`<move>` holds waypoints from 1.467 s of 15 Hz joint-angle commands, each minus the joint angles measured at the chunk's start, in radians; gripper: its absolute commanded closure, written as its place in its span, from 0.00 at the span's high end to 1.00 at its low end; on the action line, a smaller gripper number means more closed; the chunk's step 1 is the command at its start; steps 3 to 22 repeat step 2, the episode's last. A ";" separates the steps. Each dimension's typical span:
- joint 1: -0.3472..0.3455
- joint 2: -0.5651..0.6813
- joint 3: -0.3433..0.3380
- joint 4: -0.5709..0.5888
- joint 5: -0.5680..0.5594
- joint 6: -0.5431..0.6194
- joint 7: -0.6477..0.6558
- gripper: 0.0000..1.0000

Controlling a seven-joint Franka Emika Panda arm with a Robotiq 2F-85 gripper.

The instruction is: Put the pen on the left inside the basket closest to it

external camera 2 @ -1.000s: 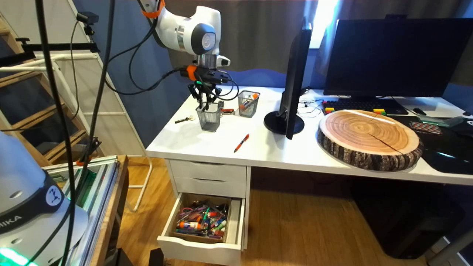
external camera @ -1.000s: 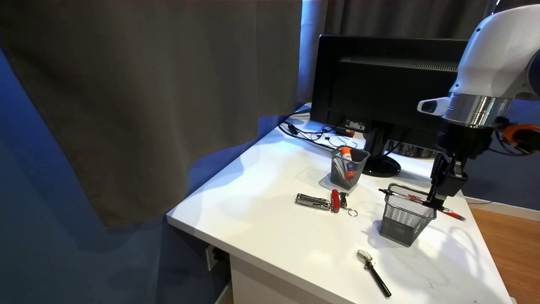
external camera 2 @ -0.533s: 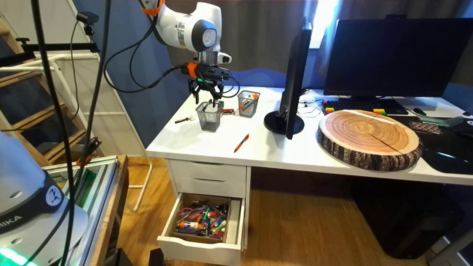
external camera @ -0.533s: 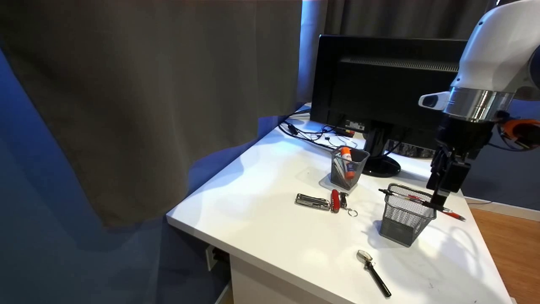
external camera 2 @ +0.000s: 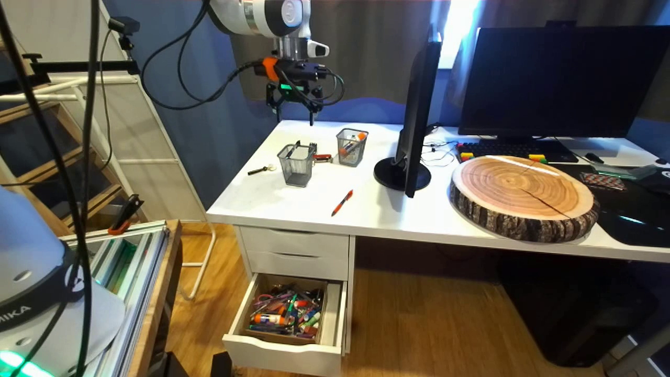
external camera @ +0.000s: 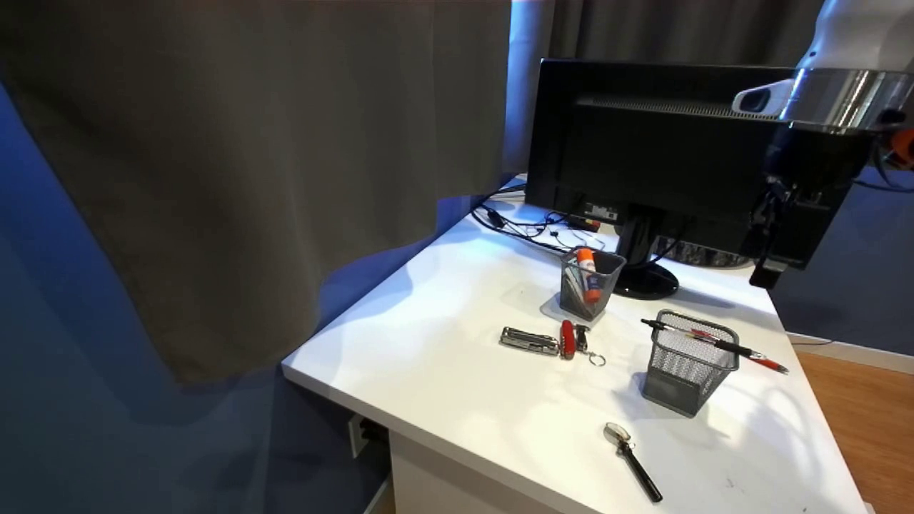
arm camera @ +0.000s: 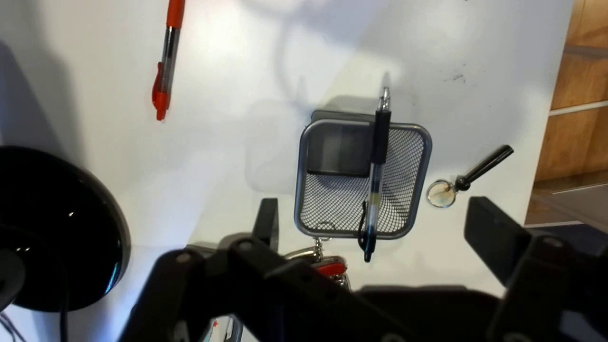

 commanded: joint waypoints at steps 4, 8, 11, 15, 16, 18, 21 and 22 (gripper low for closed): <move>0.014 -0.020 -0.013 0.004 0.006 -0.003 -0.004 1.00; 0.014 -0.020 -0.013 0.004 0.006 -0.003 -0.004 1.00; 0.014 -0.020 -0.013 0.004 0.006 -0.003 -0.004 1.00; 0.014 -0.020 -0.013 0.004 0.006 -0.003 -0.004 1.00; 0.014 -0.020 -0.013 0.004 0.006 -0.003 -0.004 1.00; 0.014 -0.020 -0.013 0.004 0.006 -0.003 -0.004 1.00; 0.014 -0.020 -0.013 0.004 0.006 -0.003 -0.004 1.00; 0.014 -0.020 -0.013 0.004 0.006 -0.003 -0.004 1.00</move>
